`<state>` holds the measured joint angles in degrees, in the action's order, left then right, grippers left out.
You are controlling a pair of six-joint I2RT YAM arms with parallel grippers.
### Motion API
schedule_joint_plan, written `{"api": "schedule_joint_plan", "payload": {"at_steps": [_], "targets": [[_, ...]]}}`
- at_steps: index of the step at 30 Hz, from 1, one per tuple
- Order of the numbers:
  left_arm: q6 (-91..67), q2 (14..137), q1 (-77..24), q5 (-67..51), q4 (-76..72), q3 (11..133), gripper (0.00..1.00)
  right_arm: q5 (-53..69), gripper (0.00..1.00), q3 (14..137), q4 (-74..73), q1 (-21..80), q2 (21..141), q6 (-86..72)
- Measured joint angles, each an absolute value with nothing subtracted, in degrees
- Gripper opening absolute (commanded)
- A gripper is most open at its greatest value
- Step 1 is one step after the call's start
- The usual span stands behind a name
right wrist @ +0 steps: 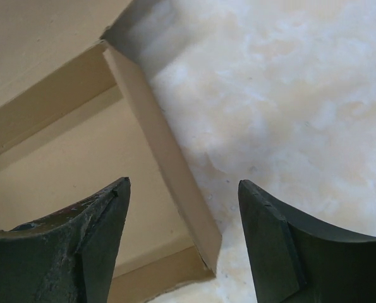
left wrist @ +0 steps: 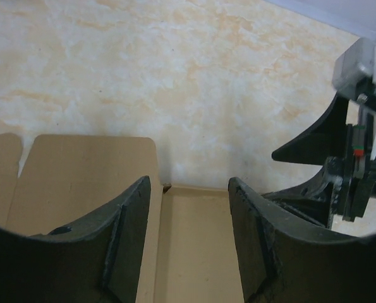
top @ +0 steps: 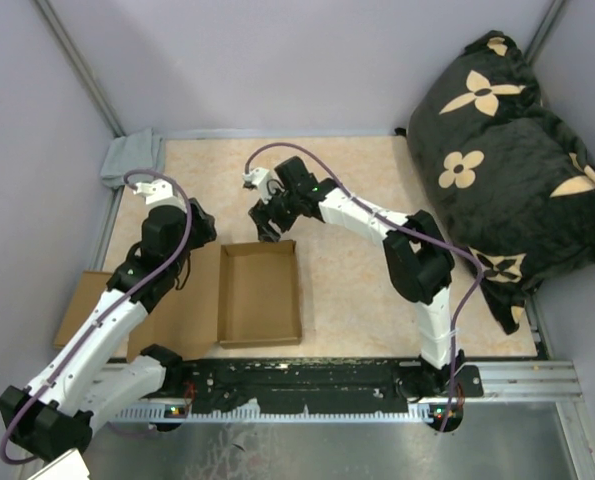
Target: Fold the paper box
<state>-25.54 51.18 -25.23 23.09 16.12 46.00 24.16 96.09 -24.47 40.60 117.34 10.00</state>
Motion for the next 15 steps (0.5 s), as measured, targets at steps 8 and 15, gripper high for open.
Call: {"api": "schedule_joint_plan", "payload": {"at_steps": [8,15], "targets": [[-26.6,47.6,-25.2,25.0,18.6,45.1,0.59,24.9,0.62,97.0,-24.6,45.0,121.0,16.0],[-27.1,47.4,-25.2,25.3,19.6,45.1,0.59,21.6,0.23,99.7,-25.1,45.9,126.8,14.9]]}}
